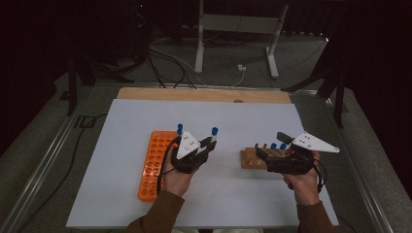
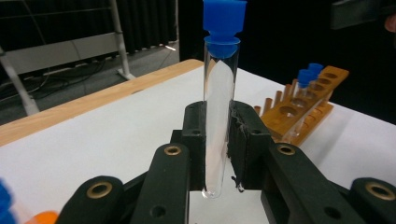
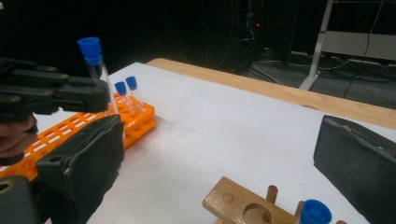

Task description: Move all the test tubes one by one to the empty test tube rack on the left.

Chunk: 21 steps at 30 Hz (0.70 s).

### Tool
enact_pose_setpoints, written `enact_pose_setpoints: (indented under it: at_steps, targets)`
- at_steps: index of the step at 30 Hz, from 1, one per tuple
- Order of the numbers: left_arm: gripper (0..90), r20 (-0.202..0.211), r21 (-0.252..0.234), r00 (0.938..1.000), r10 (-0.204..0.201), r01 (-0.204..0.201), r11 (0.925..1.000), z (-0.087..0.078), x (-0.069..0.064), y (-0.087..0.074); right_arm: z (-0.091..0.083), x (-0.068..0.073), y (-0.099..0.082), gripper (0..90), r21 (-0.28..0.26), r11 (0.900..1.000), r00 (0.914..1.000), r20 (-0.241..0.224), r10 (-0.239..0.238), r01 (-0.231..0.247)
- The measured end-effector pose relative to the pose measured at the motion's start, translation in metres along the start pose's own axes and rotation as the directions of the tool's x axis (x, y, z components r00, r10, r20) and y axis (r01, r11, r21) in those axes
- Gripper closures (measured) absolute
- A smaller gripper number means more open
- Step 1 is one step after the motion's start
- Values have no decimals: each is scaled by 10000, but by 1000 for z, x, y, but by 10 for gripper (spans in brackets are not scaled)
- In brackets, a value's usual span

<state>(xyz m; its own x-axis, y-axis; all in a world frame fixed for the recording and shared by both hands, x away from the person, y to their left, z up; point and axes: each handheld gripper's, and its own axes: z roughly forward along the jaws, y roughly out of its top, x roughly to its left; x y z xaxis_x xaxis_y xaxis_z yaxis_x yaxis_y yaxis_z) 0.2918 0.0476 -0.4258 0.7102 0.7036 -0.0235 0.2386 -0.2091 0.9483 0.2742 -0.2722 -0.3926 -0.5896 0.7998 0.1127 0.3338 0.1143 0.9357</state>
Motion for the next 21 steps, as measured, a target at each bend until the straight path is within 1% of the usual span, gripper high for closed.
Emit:
enact_pose_setpoints:
  at_steps: [3, 8, 21]
  targets:
    - [784, -159, -29, 9998, -90, 90, 10000, -5, 6, -2, 0, -2, -1, 0, 20, 10000, 10000, 52, 51, -51]
    - [784, -390, -91, 9989, -247, 244, 9997, -11, 14, -4, -3, -5, -1, 0, -31, 10000, 9999, 112, 55, -55]
    - [784, -860, -22, 9957, -350, 350, 9994, -22, 29, -10, -6, -8, -1, 0, -124, 9999, 9996, 267, 44, -40]
